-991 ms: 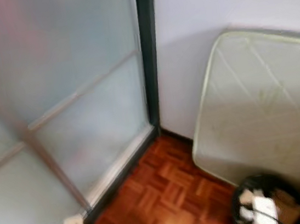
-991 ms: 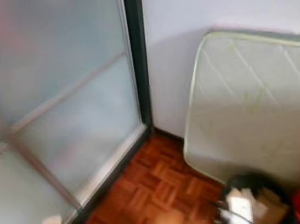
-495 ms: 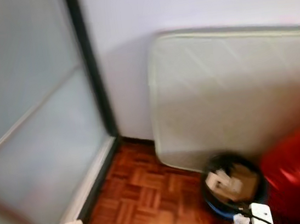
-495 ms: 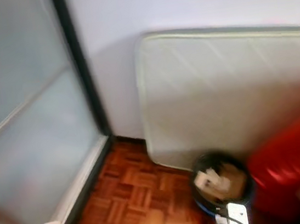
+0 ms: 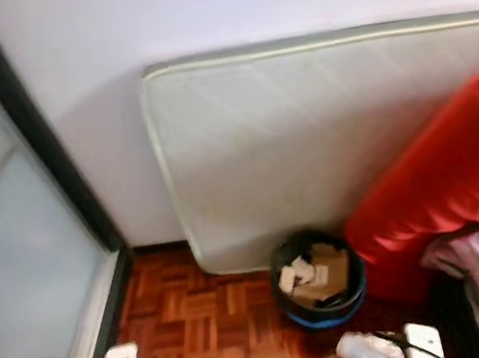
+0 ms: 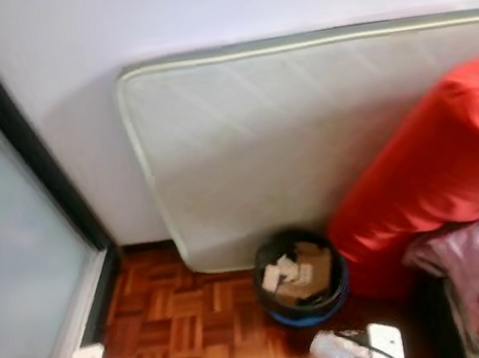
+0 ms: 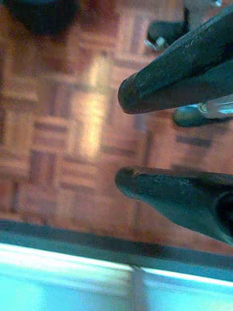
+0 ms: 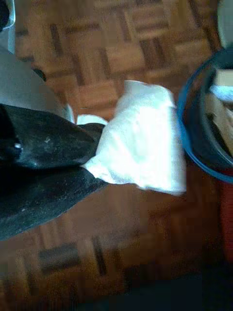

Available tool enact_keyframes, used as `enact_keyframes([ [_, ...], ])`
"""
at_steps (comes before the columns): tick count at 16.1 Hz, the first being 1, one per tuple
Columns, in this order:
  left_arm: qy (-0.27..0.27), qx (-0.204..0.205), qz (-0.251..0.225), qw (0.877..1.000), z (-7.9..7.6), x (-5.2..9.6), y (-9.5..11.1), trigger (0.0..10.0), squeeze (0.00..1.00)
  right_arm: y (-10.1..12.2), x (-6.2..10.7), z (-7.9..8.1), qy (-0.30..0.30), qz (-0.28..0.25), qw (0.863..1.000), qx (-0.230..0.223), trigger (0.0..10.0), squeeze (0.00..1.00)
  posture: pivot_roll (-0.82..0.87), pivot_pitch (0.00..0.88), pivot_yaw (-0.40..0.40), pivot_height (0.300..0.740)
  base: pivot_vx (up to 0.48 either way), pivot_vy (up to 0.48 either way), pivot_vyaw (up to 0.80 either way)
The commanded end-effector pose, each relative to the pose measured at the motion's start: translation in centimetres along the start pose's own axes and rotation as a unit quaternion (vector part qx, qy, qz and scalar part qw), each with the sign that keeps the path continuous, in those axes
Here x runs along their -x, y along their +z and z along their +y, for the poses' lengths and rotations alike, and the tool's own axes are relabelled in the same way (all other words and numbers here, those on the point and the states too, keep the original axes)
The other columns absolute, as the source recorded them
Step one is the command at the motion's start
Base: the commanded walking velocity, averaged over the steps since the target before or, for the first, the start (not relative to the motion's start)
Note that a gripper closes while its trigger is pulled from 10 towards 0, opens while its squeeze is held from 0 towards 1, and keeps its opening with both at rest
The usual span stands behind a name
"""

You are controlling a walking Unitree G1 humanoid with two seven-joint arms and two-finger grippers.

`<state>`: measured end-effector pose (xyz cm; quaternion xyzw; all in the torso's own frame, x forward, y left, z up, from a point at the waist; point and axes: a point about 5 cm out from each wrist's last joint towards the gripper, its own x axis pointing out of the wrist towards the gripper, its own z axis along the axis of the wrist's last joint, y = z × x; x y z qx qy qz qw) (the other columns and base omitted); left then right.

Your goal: Clean up the room

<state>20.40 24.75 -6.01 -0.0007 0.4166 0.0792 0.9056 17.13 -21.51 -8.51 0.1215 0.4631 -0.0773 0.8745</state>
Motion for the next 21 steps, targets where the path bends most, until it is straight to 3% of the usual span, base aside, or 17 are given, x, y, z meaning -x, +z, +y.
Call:
enact_keyframes([
  [1,0.001,-0.001,0.012,1.0,0.4,0.2,-0.7,10.0,0.0,0.4,-0.2,0.7,0.007,-0.006,1.0,-0.002,10.0,0.0,0.01,0.0,0.016,0.74,0.0,0.0,-0.77],
  [5,-0.002,-0.01,0.002,1.0,0.4,-0.1,0.5,10.0,0.0,1.7,-0.4,1.3,0.019,-0.024,0.999,0.009,10.0,0.0,-0.02,0.0,0.023,0.74,0.0,0.0,-0.37],
  [10,-0.011,0.022,-0.009,1.0,-1.1,-0.5,1.6,10.0,0.0,3.5,-0.4,0.5,0.007,-0.034,0.999,0.032,10.0,0.0,-0.03,0.0,-0.029,0.74,0.0,0.0,0.0],
  [15,-0.005,0.004,-0.008,1.0,-0.7,-0.5,2.2,10.0,0.0,4.0,-0.5,0.8,0.013,-0.036,0.998,0.05,10.0,0.0,-0.05,0.0,0.004,0.74,0.0,0.0,0.0],
  [17,-0.001,0.005,-0.006,1.0,-0.4,-0.4,2.0,10.0,0.0,3.6,-0.4,0.5,0.003,-0.031,0.999,0.037,10.0,0.0,-0.02,0.0,-0.004,0.74,0.0,0.0,0.0],
  [18,-0.004,0.007,-0.008,1.0,-1.0,-0.3,0.7,10.0,0.0,3.5,-0.4,0.4,0.002,-0.028,0.999,0.04,10.0,0.0,-0.03,0.0,-0.001,0.74,0.0,0.0,0.0],
  [19,-0.019,0.001,-0.006,1.0,-2.3,0.3,-1.9,10.0,0.0,3.3,-0.4,0.2,-0.003,-0.023,0.999,0.044,10.0,0.0,-0.02,0.0,0.001,0.74,0.0,0.0,0.0],
  [21,-0.027,-0.01,-0.002,1.0,-2.6,0.4,-2.3,10.0,0.0,3.5,-0.3,0.1,-0.002,-0.029,0.999,0.044,10.0,0.0,-0.01,0.0,-0.004,0.74,0.0,0.0,0.0],
])
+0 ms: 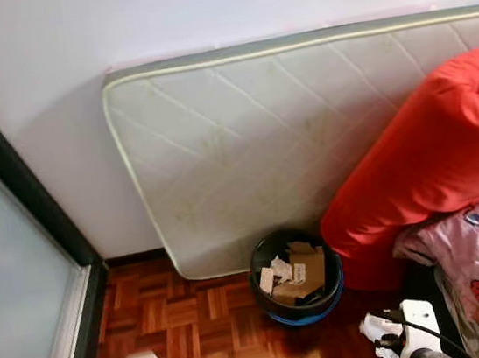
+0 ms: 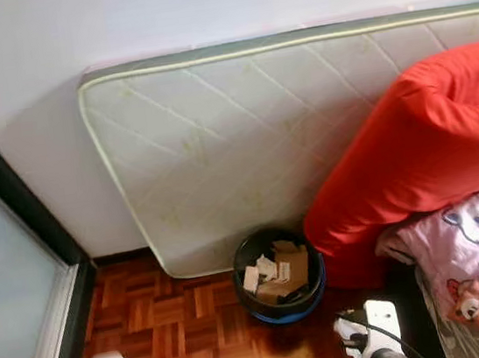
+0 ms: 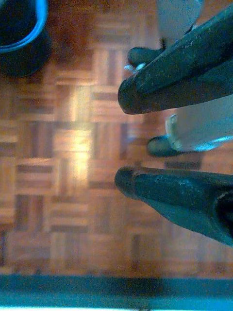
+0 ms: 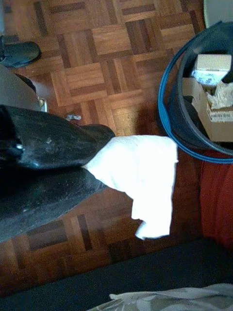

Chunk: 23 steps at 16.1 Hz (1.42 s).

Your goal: Clean up the room

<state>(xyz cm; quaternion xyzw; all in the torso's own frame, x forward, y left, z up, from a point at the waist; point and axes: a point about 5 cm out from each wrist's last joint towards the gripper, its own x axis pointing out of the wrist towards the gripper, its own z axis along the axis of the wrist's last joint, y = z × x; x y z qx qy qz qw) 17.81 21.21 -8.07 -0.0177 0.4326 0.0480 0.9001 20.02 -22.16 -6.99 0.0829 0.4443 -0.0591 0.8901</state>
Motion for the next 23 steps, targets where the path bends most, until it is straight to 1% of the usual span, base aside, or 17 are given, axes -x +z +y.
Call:
enact_keyframes([
  [1,0.009,-0.009,-0.022,1.0,0.6,-0.2,1.3,10.0,0.0,0.4,0.0,-0.2,-0.001,-0.008,1.0,-0.002,10.0,0.0,0.01,0.0,-0.013,0.74,0.0,0.0,0.0],
  [2,0.015,-0.001,-0.02,1.0,0.6,-0.1,1.0,10.0,0.0,0.3,0.1,-0.4,-0.003,-0.005,1.0,0.001,10.0,0.0,0.04,0.0,-0.033,0.74,0.0,0.0,0.0],
  [3,0.018,0.002,-0.019,1.0,0.7,-0.1,0.9,10.0,0.0,0.2,0.1,-0.4,-0.003,-0.003,1.0,0.004,10.0,0.0,0.05,0.0,-0.033,0.74,0.0,0.0,0.0],
  [4,0.026,0.01,-0.01,1.0,1.0,0.2,-0.2,10.0,0.0,-0.1,0.2,-0.6,-0.003,0.002,1.0,0.011,10.0,0.0,0.05,0.0,-0.033,0.74,0.0,0.0,0.0],
  [6,0.025,0.006,-0.006,1.0,1.1,0.5,-1.1,10.0,0.0,-0.4,0.3,-1.0,-0.005,0.008,0.999,0.036,10.0,0.0,0.02,0.0,-0.026,0.74,0.0,0.0,0.0],
  [8,0.022,0.001,0.005,1.0,1.3,0.8,-1.8,10.0,0.0,-0.8,0.3,-1.0,-0.007,0.01,0.999,0.03,10.0,0.0,0.03,0.0,-0.015,0.74,0.0,0.0,0.0],
  [9,0.024,-0.001,0.0,1.0,1.5,0.8,-1.7,10.0,0.0,-0.9,0.3,-1.0,-0.004,0.013,0.999,0.033,10.0,0.0,0.03,0.015,-0.013,0.74,0.0,0.0,0.0],
  [12,0.024,-0.007,-0.006,1.0,1.7,0.7,-1.3,10.0,0.0,-1.2,0.4,-0.9,0.005,0.017,0.999,0.041,10.0,0.0,0.01,0.008,0.002,0.74,0.0,0.0,0.0],
  [14,0.021,-0.011,-0.008,1.0,1.6,0.5,-0.8,10.0,0.0,-1.2,0.4,-0.8,0.008,0.013,0.999,0.04,10.0,0.0,0.01,0.035,-0.001,0.74,0.0,0.0,0.74],
  [16,0.018,-0.016,-0.014,1.0,1.3,0.3,-0.2,10.0,0.0,-1.0,0.4,-0.7,0.015,0.013,0.999,0.044,10.0,0.0,0.01,0.034,-0.002,0.74,0.0,0.0,0.8],
  [17,0.018,-0.015,-0.016,1.0,1.2,0.3,0.0,10.0,0.0,-1.1,0.4,-0.8,0.01,0.013,0.999,0.035,10.0,0.0,0.01,0.024,0.002,0.74,0.0,0.0,0.0],
  [18,0.018,-0.016,-0.015,1.0,1.3,0.3,-0.1,10.0,0.0,-1.3,0.4,-0.8,0.004,0.016,1.0,0.026,10.0,0.0,0.01,0.012,0.009,0.74,0.0,0.0,0.0],
  [21,0.017,-0.019,-0.008,1.0,1.3,0.4,-0.6,10.0,0.0,-1.4,0.4,-0.9,0.003,0.012,1.0,0.019,10.0,0.0,0.0,0.007,0.01,0.74,0.0,0.0,0.0],
  [23,0.015,-0.022,-0.007,1.0,1.2,0.5,-0.8,10.0,0.0,-1.5,0.5,-1.0,0.006,0.011,1.0,0.022,10.0,0.0,0.0,0.0,0.005,0.74,0.0,0.0,0.0],
])
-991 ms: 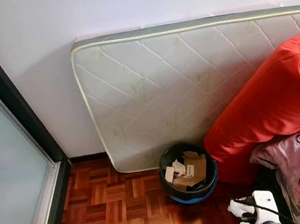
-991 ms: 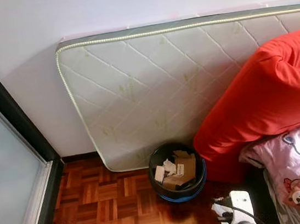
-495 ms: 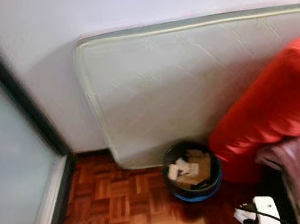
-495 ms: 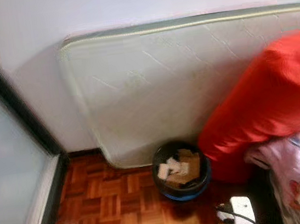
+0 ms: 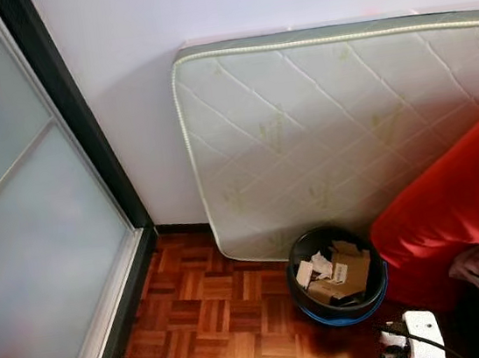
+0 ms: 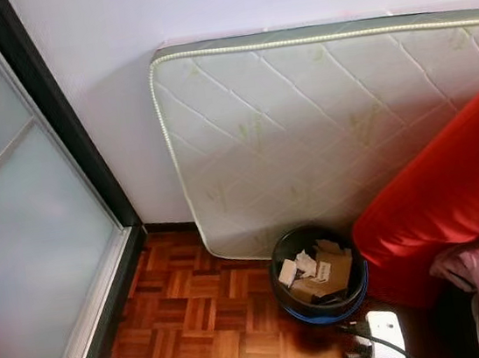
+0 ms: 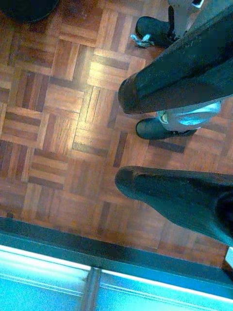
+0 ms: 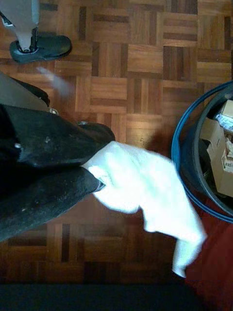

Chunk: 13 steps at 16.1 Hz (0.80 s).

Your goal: Clean up the room

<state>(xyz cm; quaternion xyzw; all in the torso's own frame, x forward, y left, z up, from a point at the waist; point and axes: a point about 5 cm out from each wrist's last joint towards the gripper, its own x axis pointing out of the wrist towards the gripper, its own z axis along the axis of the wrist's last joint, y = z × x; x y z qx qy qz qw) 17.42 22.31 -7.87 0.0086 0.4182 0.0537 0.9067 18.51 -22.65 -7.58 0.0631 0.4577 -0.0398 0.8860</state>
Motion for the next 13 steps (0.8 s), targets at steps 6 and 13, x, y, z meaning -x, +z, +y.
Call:
enact_keyframes([
  [6,-0.009,-0.01,0.015,1.0,0.0,0.3,-1.0,10.0,0.0,-0.4,0.1,0.0,-0.001,0.003,1.0,0.001,10.0,0.0,-0.01,0.0,0.019,0.74,0.081,0.0,0.0],
  [13,-0.015,-0.015,0.003,1.0,-0.4,-0.1,0.1,10.0,0.0,-0.1,0.0,0.0,-0.001,-0.001,1.0,0.007,10.0,0.0,-0.01,0.0,0.014,0.74,0.208,0.0,0.28],
])
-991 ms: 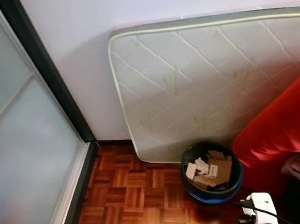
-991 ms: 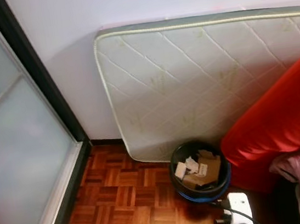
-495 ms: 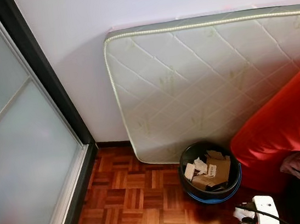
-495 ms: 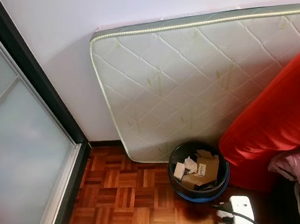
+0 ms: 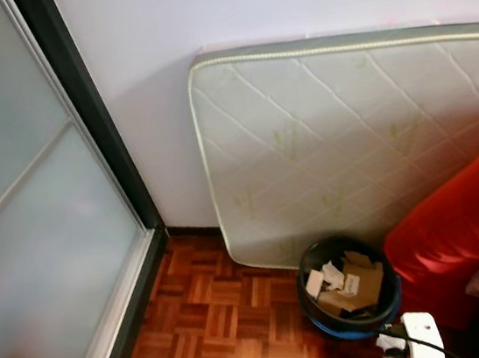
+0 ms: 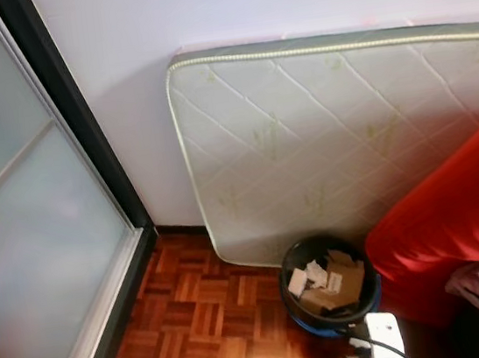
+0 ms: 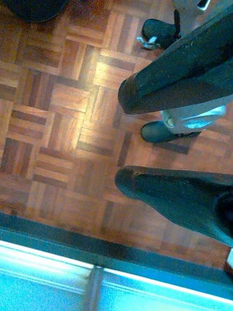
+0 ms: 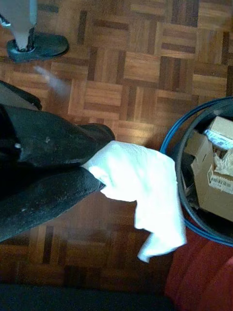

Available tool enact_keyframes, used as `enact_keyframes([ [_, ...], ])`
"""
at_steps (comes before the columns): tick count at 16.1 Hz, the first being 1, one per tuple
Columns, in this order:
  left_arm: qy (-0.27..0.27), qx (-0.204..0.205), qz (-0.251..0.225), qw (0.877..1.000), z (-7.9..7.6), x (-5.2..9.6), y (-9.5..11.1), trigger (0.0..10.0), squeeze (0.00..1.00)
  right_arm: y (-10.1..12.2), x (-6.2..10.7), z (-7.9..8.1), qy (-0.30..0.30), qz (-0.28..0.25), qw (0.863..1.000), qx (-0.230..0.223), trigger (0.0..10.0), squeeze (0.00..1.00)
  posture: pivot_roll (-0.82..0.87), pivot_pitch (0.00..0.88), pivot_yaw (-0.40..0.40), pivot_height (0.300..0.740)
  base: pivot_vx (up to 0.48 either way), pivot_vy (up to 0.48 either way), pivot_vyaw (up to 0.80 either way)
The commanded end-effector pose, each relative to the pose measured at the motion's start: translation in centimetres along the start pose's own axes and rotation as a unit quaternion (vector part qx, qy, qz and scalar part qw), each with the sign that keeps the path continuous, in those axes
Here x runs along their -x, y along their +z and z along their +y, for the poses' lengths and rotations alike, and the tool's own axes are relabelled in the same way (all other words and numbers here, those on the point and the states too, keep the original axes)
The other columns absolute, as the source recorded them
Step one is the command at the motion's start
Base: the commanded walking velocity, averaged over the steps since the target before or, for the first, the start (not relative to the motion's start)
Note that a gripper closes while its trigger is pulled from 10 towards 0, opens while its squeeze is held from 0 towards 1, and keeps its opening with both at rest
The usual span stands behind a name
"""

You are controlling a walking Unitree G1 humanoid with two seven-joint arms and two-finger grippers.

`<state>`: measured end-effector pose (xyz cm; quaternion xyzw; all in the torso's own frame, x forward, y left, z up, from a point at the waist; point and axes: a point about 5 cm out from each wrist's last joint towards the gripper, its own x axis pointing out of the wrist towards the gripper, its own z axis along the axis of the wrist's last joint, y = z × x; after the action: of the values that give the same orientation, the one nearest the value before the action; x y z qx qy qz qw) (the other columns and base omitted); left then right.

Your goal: Clean up the room

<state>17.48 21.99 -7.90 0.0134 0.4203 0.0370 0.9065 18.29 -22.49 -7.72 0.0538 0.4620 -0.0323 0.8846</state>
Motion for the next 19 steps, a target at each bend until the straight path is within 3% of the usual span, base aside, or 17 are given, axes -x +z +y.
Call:
enact_keyframes([
  [1,-0.002,-0.003,0.003,1.0,-0.16,-0.04,-0.01,10.0,0.0,0.19,0.02,-0.17,-0.003,-0.007,1.0,-0.006,10.0,0.0,-0.01,0.0,0.011,0.74,0.244,0.0,0.0],
  [10,0.005,0.005,0.002,1.0,0.2,0.03,-0.08,10.0,0.0,0.56,-0.04,0.0,0.011,-0.001,1.0,0.028,10.0,0.0,0.0,0.0,0.012,0.74,0.246,0.0,0.0],
  [13,0.001,0.003,-0.001,1.0,-0.09,-0.07,0.16,10.0,0.0,0.64,-0.06,0.05,0.011,-0.004,1.0,0.024,10.0,0.0,-0.01,0.0,0.014,0.74,0.249,0.0,0.69],
  [19,0.001,0.003,0.004,1.0,-0.03,-0.05,0.03,10.0,0.0,0.76,-0.07,0.05,0.007,-0.012,1.0,0.003,10.0,0.0,-0.01,0.0,0.012,0.74,0.25,0.0,0.0],
])
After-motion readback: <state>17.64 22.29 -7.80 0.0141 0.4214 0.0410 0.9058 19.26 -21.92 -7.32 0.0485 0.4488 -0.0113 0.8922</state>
